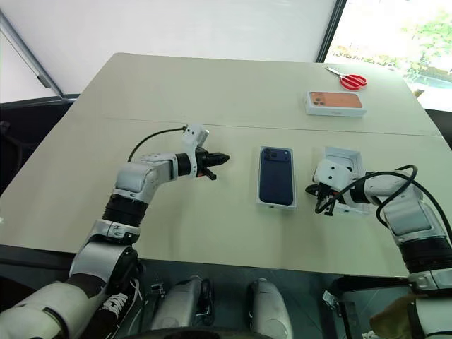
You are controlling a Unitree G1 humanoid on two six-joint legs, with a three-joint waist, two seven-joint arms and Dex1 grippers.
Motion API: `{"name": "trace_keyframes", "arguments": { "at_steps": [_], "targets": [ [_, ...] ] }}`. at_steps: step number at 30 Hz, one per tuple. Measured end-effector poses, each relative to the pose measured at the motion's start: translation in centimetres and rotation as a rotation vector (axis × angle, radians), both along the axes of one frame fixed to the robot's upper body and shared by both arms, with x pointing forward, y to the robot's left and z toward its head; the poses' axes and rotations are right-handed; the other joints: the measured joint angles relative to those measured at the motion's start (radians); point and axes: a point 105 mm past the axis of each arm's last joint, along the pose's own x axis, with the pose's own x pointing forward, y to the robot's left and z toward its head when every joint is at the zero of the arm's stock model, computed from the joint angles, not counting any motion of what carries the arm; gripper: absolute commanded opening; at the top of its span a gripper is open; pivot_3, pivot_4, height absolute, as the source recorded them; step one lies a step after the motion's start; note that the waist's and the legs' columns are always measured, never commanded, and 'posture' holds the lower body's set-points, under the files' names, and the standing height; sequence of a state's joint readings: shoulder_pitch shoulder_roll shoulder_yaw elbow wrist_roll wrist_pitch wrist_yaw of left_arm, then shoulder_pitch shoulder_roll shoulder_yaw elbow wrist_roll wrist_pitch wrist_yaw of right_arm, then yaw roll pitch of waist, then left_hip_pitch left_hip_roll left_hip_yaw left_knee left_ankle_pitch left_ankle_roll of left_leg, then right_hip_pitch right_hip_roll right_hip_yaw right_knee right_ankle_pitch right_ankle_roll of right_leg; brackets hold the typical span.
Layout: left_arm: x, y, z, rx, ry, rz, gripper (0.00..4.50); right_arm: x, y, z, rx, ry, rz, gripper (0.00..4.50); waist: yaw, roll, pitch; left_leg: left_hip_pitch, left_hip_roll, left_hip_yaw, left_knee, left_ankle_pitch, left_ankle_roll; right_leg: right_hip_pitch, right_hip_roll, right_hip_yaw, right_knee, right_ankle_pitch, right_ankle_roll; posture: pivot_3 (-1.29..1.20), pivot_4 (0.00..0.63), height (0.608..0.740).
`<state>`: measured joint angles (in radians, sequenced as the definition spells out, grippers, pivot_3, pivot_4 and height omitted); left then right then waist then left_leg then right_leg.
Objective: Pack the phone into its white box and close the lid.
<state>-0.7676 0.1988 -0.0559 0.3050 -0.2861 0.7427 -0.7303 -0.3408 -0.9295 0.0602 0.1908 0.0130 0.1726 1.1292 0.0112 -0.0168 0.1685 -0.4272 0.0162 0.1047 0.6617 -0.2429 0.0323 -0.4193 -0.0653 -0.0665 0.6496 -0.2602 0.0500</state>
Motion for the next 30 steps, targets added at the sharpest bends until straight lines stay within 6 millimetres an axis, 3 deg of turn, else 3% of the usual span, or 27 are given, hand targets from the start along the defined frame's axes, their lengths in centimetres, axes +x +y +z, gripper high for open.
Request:
{"name": "trace_keyframes", "arguments": {
  "at_steps": [7, 11, 14, 15, 17, 18, 24, 25, 30],
  "targets": [
    [-0.3, 2.9, 1.3, -0.023, -0.041, 0.027, 0.02, -0.4, -0.9, 0.0, -0.020, 0.006, -0.016, 0.01, -0.002, 0.000, 0.000, 0.000, 0.000, 0.000, 0.000, 0.001, -0.001, 0.000, 0.000, 0.000, 0.000, 0.000, 0.000, 0.00, 0.150, 0.740],
    [-1.0, 3.6, 1.0, -0.022, -0.050, 0.016, 0.02, -0.2, -0.8, 0.2, -0.009, -0.003, -0.021, 0.01, -0.002, 0.000, 0.000, 0.000, 0.000, 0.000, 0.000, 0.001, -0.001, 0.000, 0.000, 0.000, 0.000, 0.000, 0.000, 0.00, 0.150, 0.740],
    [-2.2, 3.8, 1.2, -0.044, -0.079, -0.035, 0.02, 1.2, 1.0, 1.9, 0.173, -0.037, -0.064, 0.01, -0.009, 0.001, 0.001, 0.000, 0.000, 0.000, 0.000, 0.003, -0.005, 0.000, 0.000, 0.000, 0.001, 0.000, 0.000, 0.00, 0.150, 0.740],
    [-2.6, 3.8, 1.4, -0.054, -0.086, -0.058, 0.26, 1.5, 1.6, 2.7, 0.230, -0.039, -0.071, 0.00, -0.009, 0.001, 0.001, 0.000, 0.000, 0.000, 0.000, 0.003, -0.005, -0.001, 0.000, 0.000, 0.001, 0.000, 0.000, 0.00, 0.150, 0.740],
    [-3.1, 4.1, 1.9, -0.064, -0.099, -0.088, 0.77, 1.7, 2.3, 4.4, 0.313, -0.048, -0.080, 0.55, -0.007, 0.001, 0.001, 0.000, 0.000, 0.000, -0.001, 0.003, -0.005, -0.001, 0.000, 0.000, 0.001, 0.000, 0.000, 0.00, 0.150, 0.740],
    [-3.4, 4.5, 2.0, -0.069, -0.101, -0.105, 1.24, 1.9, 2.4, 5.2, 0.343, -0.052, -0.093, 0.89, -0.007, 0.001, 0.001, 0.000, 0.000, 0.000, -0.001, 0.003, -0.005, -0.001, 0.000, 0.000, 0.001, 0.000, 0.000, 0.00, 0.150, 0.740],
    [-4.8, 5.9, 2.6, -0.087, -0.118, -0.163, 4.27, 2.6, 1.7, 5.9, 0.386, -0.010, -0.248, 3.96, -0.003, 0.002, 0.001, 0.000, 0.000, 0.000, -0.001, 0.000, 0.000, -0.001, -0.001, 0.000, 0.000, -0.002, -0.004, 0.00, 0.150, 0.740],
    [-5.0, 6.0, 2.7, -0.080, -0.131, -0.171, 4.50, 2.9, 1.5, 6.2, 0.389, -0.012, -0.277, 4.48, -0.005, 0.002, 0.001, -0.001, 0.000, 0.000, -0.001, 0.000, 0.000, -0.002, -0.001, 0.000, 0.000, -0.002, -0.004, 0.00, 0.150, 0.740],
    [-5.9, 6.5, 2.8, -0.055, -0.159, -0.202, 4.50, 3.3, -0.7, 6.7, 0.402, 0.032, -0.504, 4.48, -0.008, 0.003, 0.001, -0.001, 0.000, 0.000, -0.004, 0.000, 0.000, -0.003, -0.001, 0.001, 0.000, -0.002, -0.004, 0.00, 0.150, 0.740]
  ]
}}
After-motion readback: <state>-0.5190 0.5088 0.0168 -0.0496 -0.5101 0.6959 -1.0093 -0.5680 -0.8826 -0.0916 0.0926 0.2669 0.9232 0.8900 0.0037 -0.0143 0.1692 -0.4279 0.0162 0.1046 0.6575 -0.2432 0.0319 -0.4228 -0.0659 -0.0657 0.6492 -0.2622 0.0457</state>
